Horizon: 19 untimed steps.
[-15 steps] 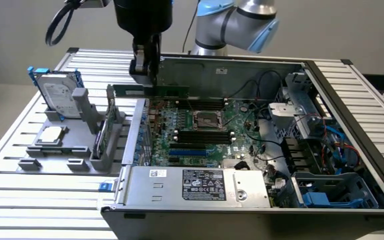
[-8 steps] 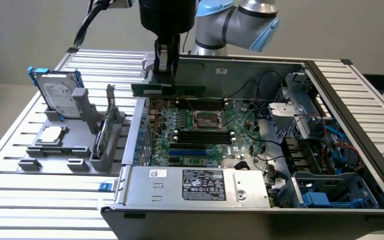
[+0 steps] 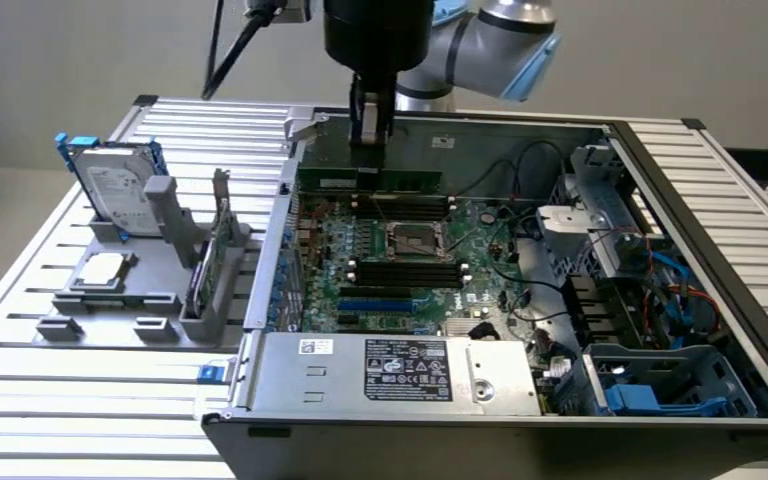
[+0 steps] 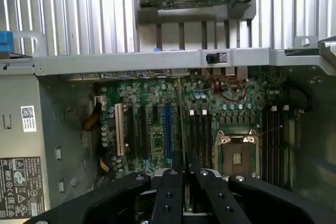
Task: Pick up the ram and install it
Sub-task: 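Pick up the ram and move it above insertion slot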
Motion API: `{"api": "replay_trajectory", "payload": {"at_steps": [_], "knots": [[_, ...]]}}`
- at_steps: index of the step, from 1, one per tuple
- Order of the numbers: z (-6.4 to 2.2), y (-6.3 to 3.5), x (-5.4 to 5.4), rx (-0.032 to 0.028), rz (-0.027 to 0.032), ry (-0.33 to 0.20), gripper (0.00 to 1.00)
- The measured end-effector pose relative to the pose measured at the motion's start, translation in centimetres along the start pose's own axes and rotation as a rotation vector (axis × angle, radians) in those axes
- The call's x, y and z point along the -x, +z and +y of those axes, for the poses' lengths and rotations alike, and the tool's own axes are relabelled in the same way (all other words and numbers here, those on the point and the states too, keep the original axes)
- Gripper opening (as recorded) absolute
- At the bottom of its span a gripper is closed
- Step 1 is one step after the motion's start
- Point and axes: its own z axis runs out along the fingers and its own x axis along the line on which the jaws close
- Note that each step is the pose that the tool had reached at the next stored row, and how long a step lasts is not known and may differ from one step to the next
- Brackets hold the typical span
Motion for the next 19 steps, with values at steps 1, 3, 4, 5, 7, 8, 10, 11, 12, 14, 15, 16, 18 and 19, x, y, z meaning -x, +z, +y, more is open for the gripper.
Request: {"api": "replay_trajectory", "payload": {"at_steps": [1, 3, 4, 5, 7, 8, 10, 11, 12, 14, 15, 16, 18, 19], "knots": [[-0.38, 0.11, 0.1, -0.0001, 0.0, 0.0, 0.14], [-1.26, 0.39, 0.3, -0.0002, -0.0001, 0.0, 0.14], [-1.7, 0.54, 0.4, -0.0002, -0.0001, 0.0, 0.14], [-2.15, 0.7, 0.5, -0.0001, 0.0, 0.0, 0.14], [-3.04, 1.06, 0.8, -0.0001, 0.0, 0.0, 0.14], [-3.41, 1.24, 0.9, -0.0001, 0.0001, 0.0, 0.14], [-4.14, 1.59, 1.3, -0.0002, 0.0, 0.0, 0.14], [-4.5, 1.77, 1.5, -0.0002, -0.0001, 0.0, 0.14], [-4.83, 1.95, 1.7, -0.0002, -0.0001, 0.0, 0.14], [-5.26, 2.3, 2.0, -0.0001, 0.0001, 0.0, 0.14], [-5.38, 2.49, 2.1, -0.0001, 0.0, 0.0, 0.14], [-5.48, 2.67, 2.2, -0.0001, 0.0, 0.0, 0.14], [-5.61, 3.04, 2.3, -0.0002, -0.0002, 0.0, 0.14], [-5.64, 3.21, 2.3, -0.0002, -0.0001, 0.0, 0.14]]}}
